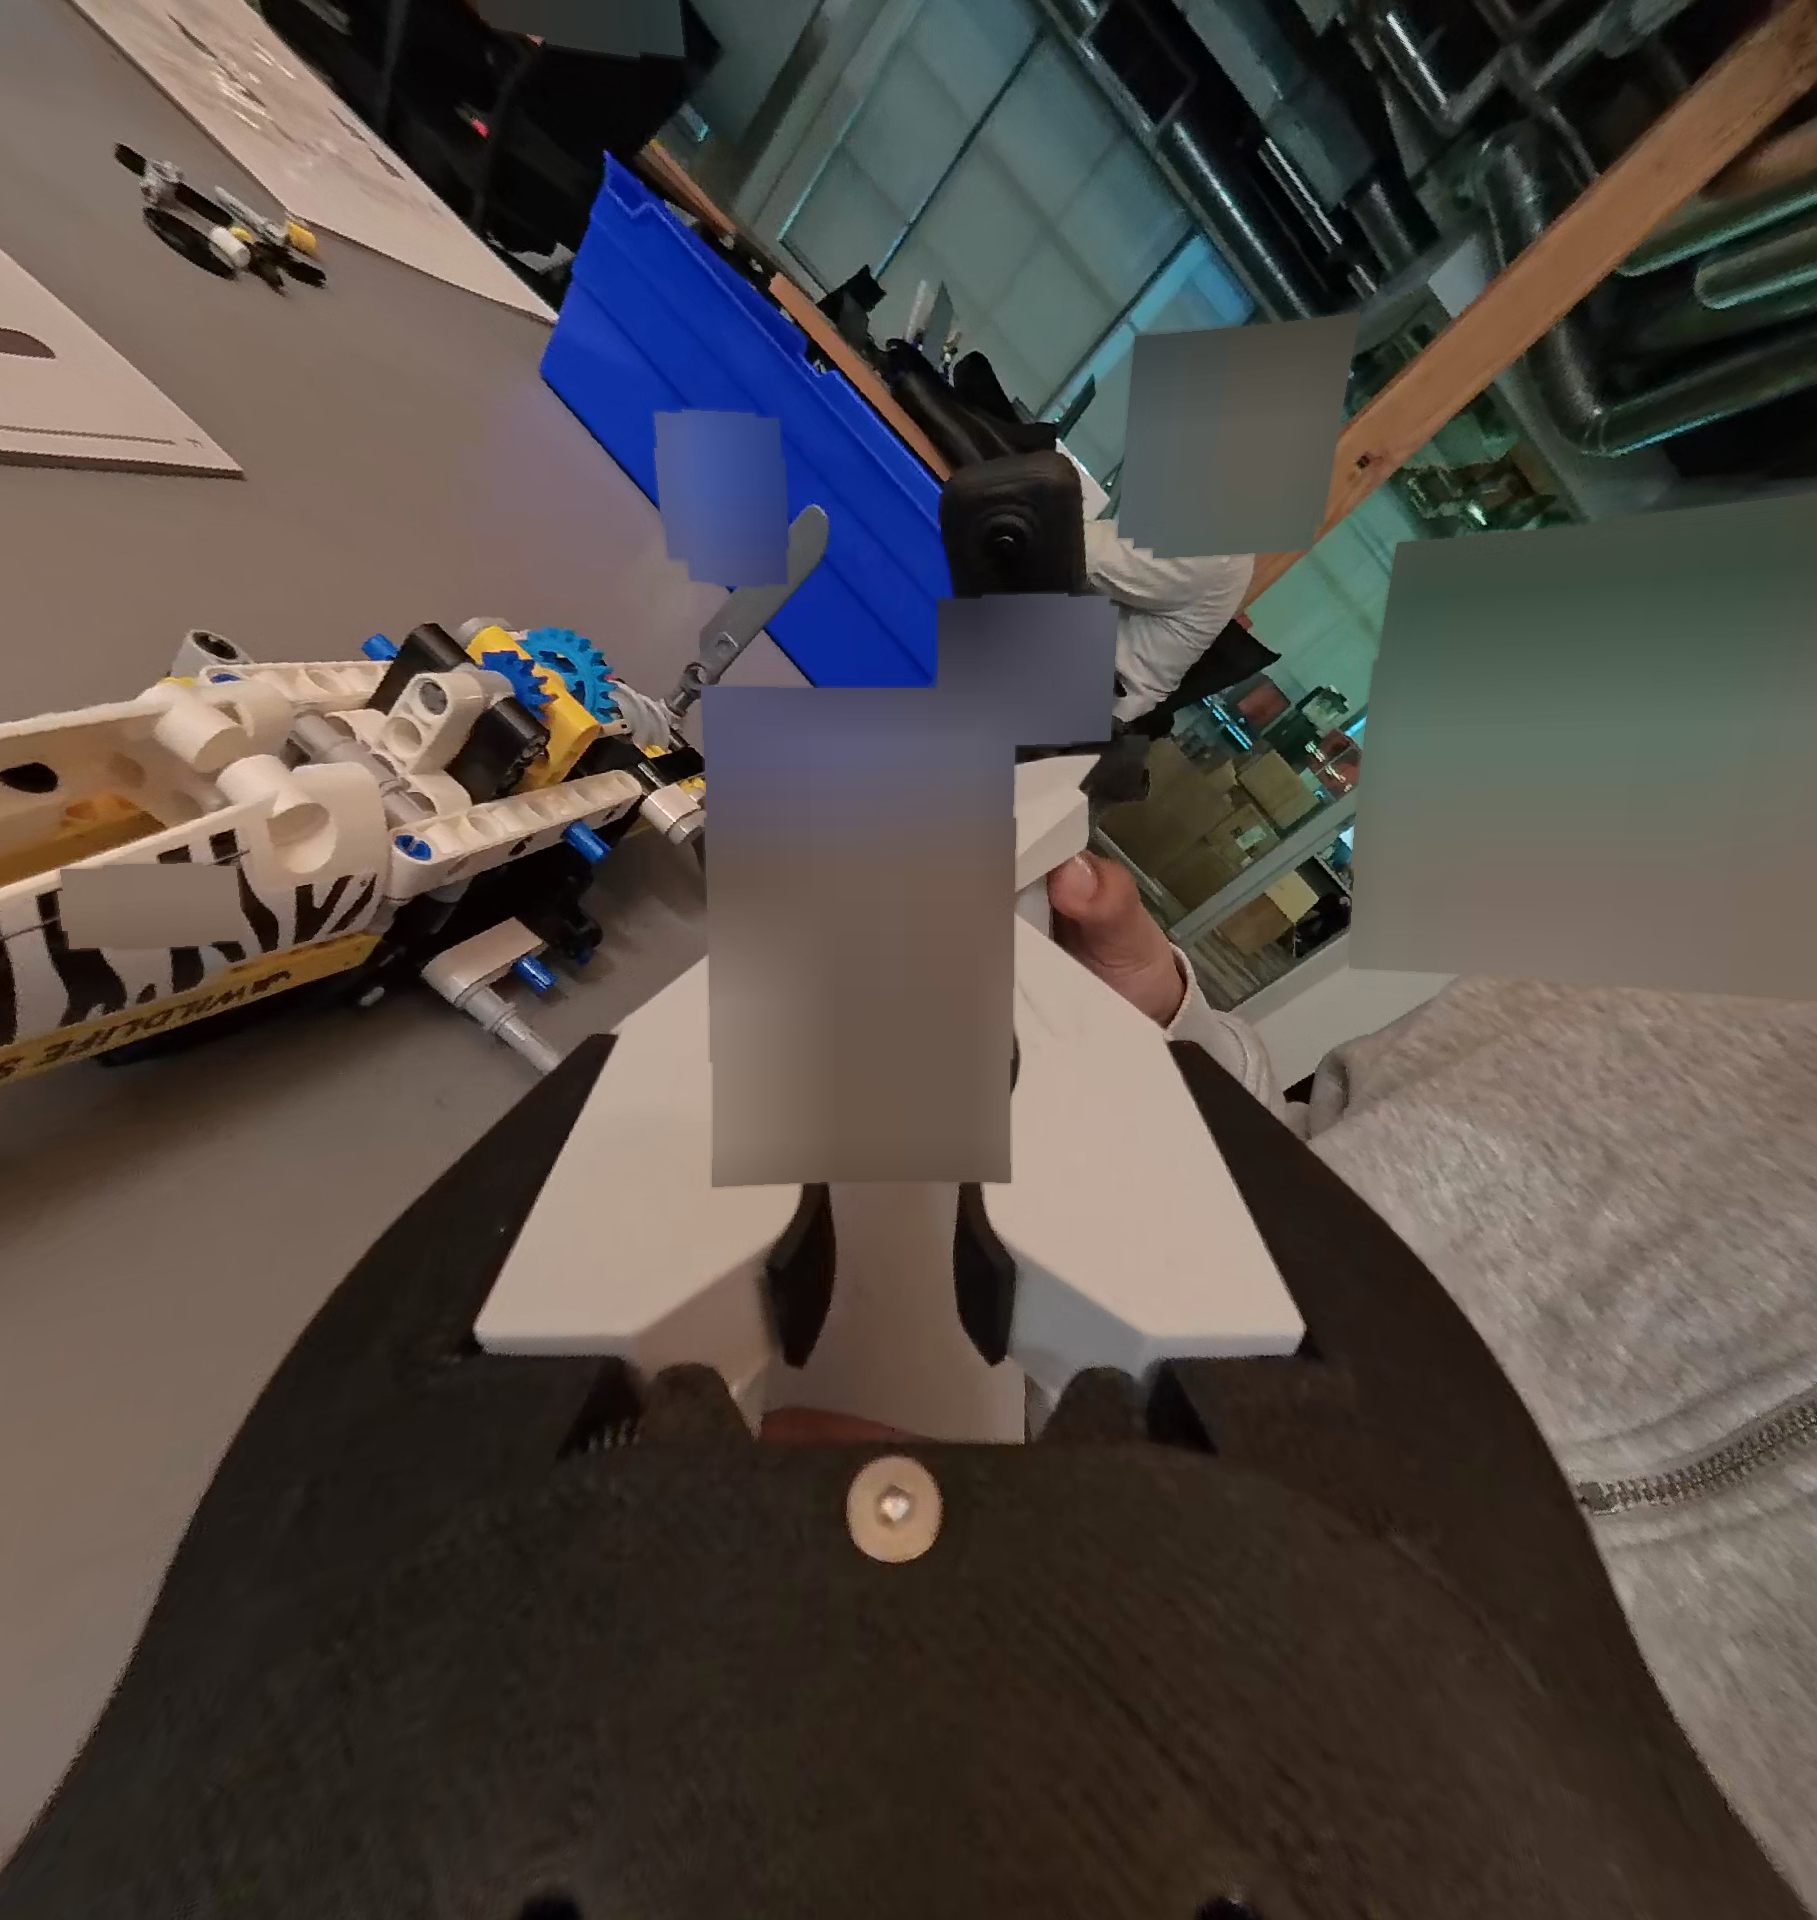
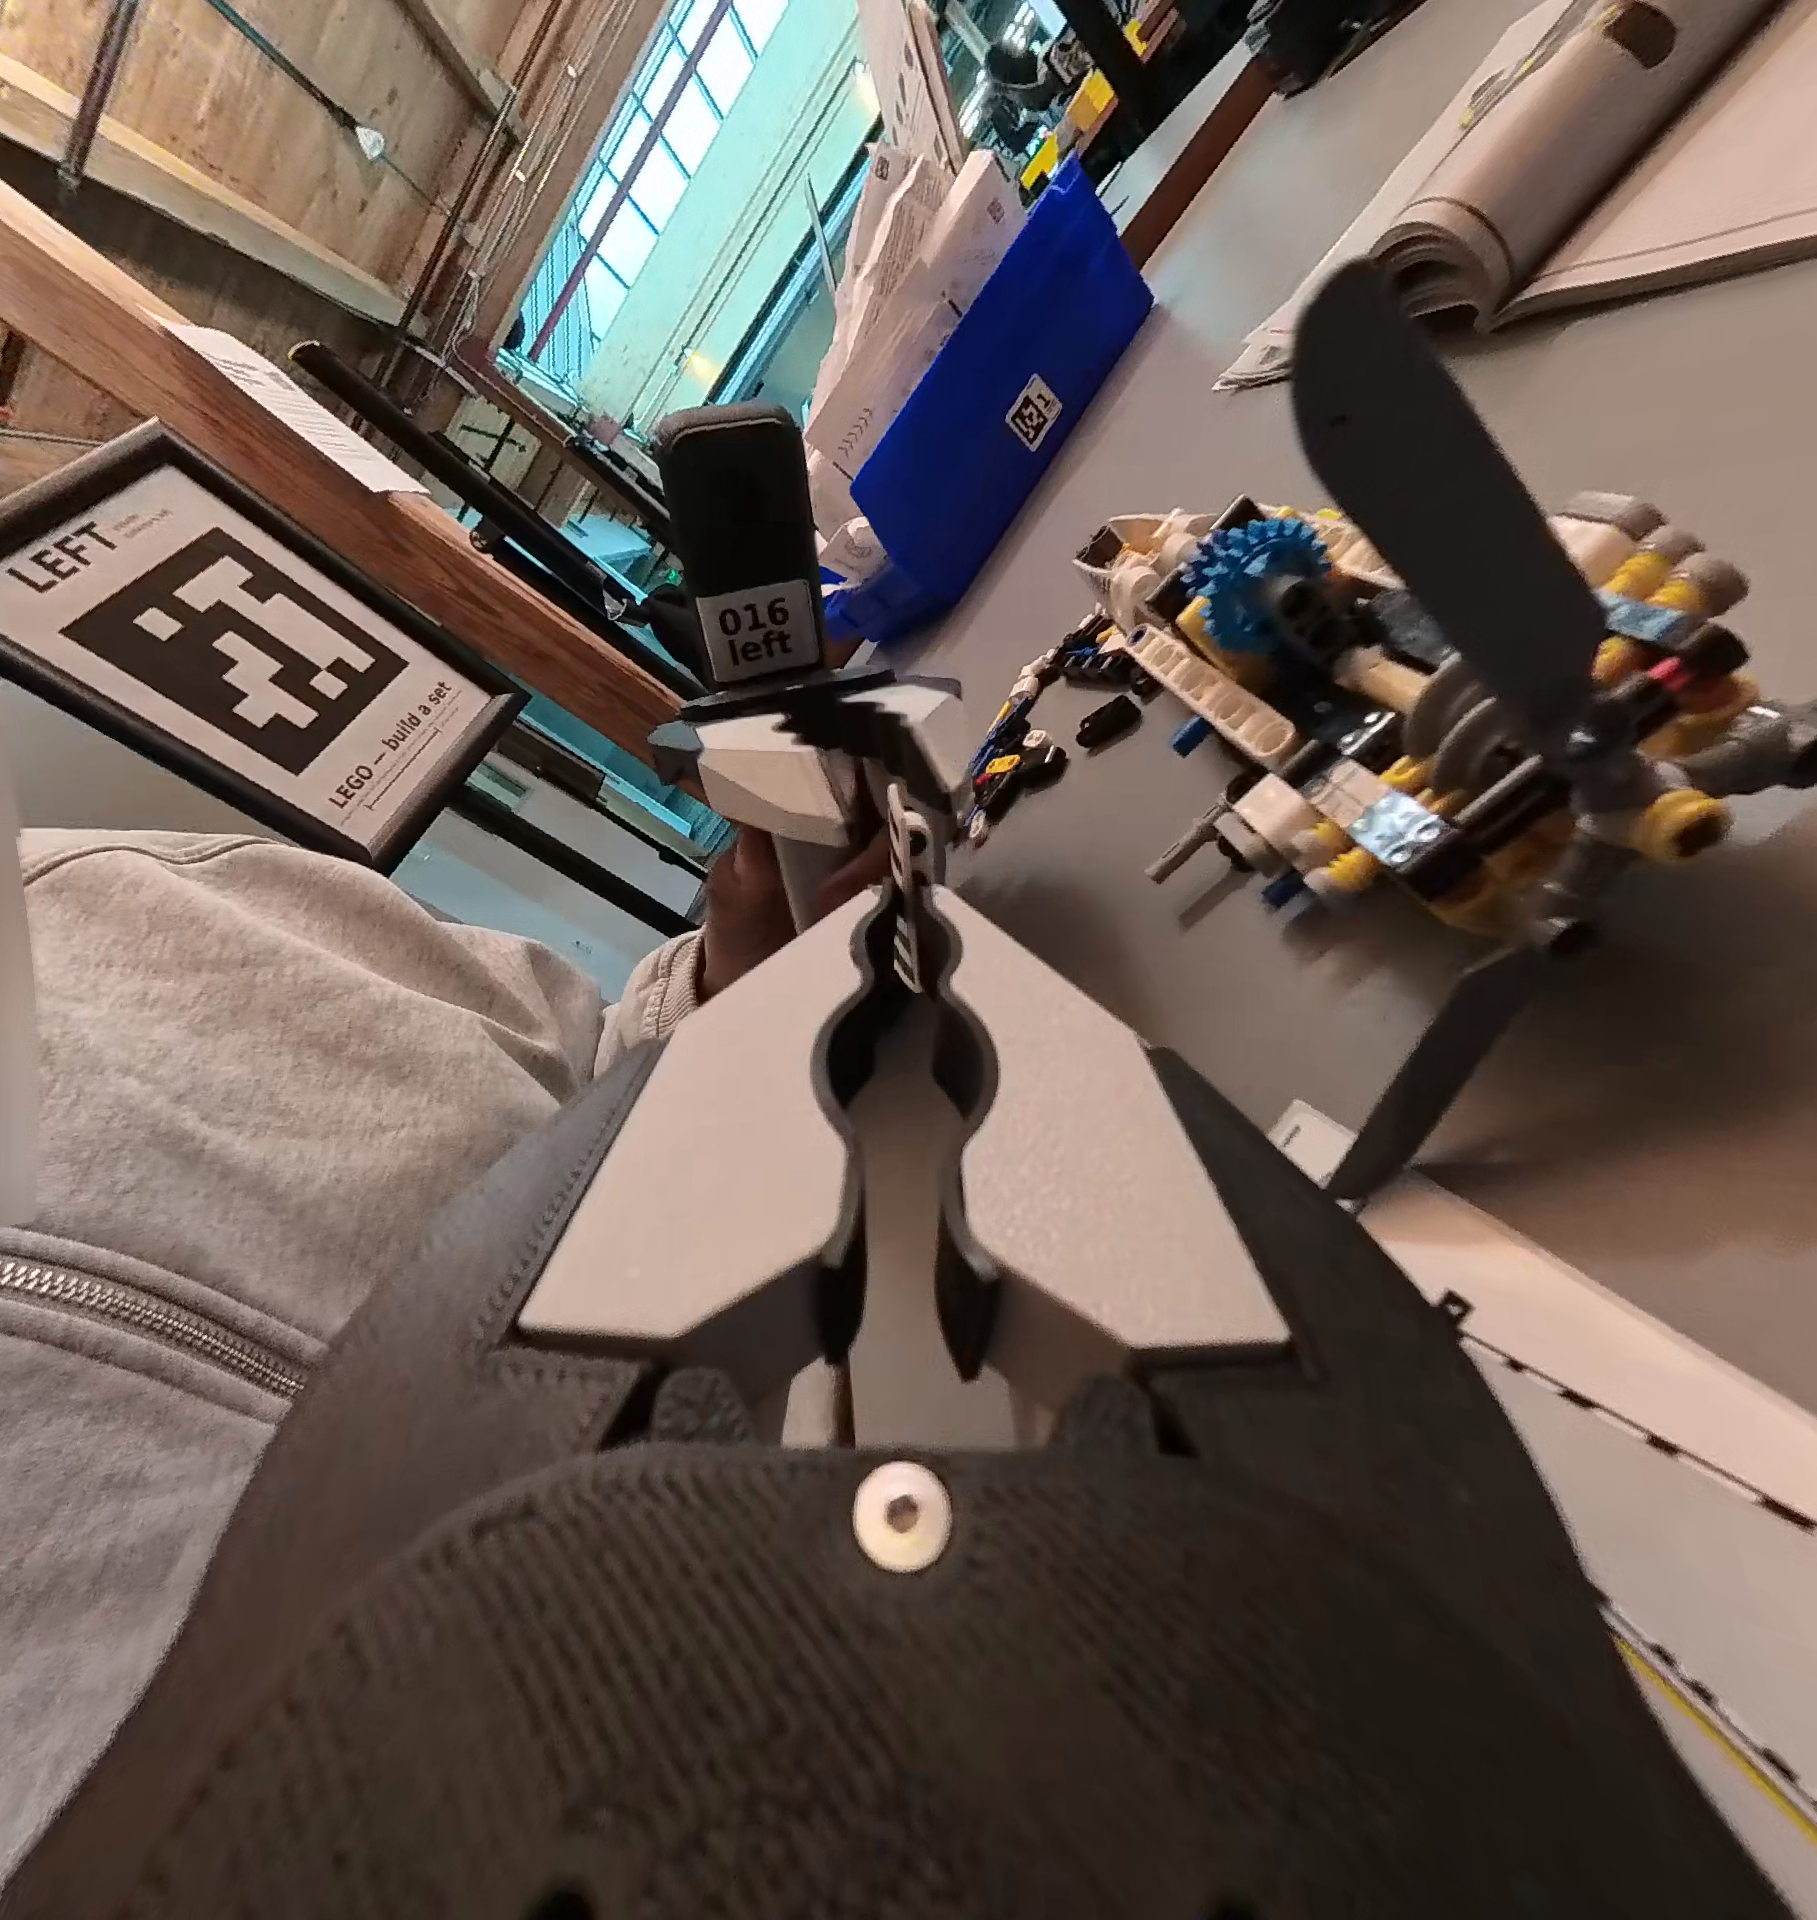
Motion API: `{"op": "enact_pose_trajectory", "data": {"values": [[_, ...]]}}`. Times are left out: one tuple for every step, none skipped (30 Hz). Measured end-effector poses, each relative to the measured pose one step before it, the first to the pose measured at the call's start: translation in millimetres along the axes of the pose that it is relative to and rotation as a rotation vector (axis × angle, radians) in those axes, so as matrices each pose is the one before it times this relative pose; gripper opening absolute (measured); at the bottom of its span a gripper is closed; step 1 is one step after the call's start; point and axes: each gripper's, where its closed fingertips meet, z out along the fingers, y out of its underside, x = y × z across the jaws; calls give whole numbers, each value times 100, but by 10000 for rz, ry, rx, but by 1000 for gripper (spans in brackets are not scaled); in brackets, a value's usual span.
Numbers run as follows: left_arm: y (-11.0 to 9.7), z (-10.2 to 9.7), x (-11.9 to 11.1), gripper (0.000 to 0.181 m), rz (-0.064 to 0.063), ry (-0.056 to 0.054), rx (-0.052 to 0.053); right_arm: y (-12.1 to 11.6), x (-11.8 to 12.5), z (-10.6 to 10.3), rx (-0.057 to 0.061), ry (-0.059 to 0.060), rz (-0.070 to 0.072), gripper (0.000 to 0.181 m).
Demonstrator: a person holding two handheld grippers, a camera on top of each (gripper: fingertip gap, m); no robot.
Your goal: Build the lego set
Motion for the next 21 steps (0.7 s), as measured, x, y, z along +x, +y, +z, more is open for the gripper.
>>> {"op": "enact_pose_trajectory", "data": {"values": [[74, 48, 64, 12, 33, 14, -51, 12, -67, -7, 7, -40, -9, 0], [62, 20, 69, 9, 35, 22, -35, -26, -64, -34, 22, -39, -7, 1], [10, 4, 12, 5, 31, -17, 0, -21, -93, -33, 22, -66, -8, 1], [-8, -14, 65, 2, 25, 28, 5, -4, -63, -16, 8, -47, 6, 0], [-1, -14, 52, 2, 12, 27, 6, 31, -48, 9, -9, -31, 0, 1], [-1, -14, 52, 2, 1, 41, 8, 27, -51, 15, -13, -26, -10, 1], [-6, -12, 55, 2, -20, 55, 2, 23, -44, 10, -18, -32, 0, 1], [11, -13, 56, 2, -43, 73, 2, 49, -53, 14, -19, -39, 7, 1], [-4, -4, 66, 2, -80, 98, 8, 22, -48, 0, -14, -33, 0, 1], [0, 8, 103, 3, -101, 124, 14, 11, -37, 13, -13, -24, -4, 0], [2, -9, 72, 4, -67, 88, 2, 34, -25, 4, -20, -16, -3, 0], [-5, -4, 13, 4, -13, 18, -1, 48, -29, 29, -29, -17, -3, 0], [5, 14, 12, 4, 25, -3, -1, 66, -33, 31, -41, -18, -2, 0], [27, 18, 13, 3, 34, -13, -12, 72, -33, 45, -51, -14, -2, 0], [29, 7, 10, 3, 22, -11, -12, 65, -12, 42, -44, -7, -5, 0], [-7, -11, 15, 3, 10, 9, 11, 19, -29, 19, -12, -13, -5, 0], [0, 1, 49, 3, 8, 29, 0, -25, -38, -30, 21, -28, -5, 0], [-11, -11, 57, 2, 18, 28, 9, -37, -57, -24, 30, -40, -3, 0], [-11, -17, 49, 2, 19, 27, 14, -51, -65, -31, 38, -41, -9, 1], [-19, -18, 28, 2, 10, 13, 15, -60, -59, -23, 42, -29, -27, 1], [-23, -7, 37, 2, 2, 26, 18, -76, -49, -11, 55, -11, -48, 1]]}}
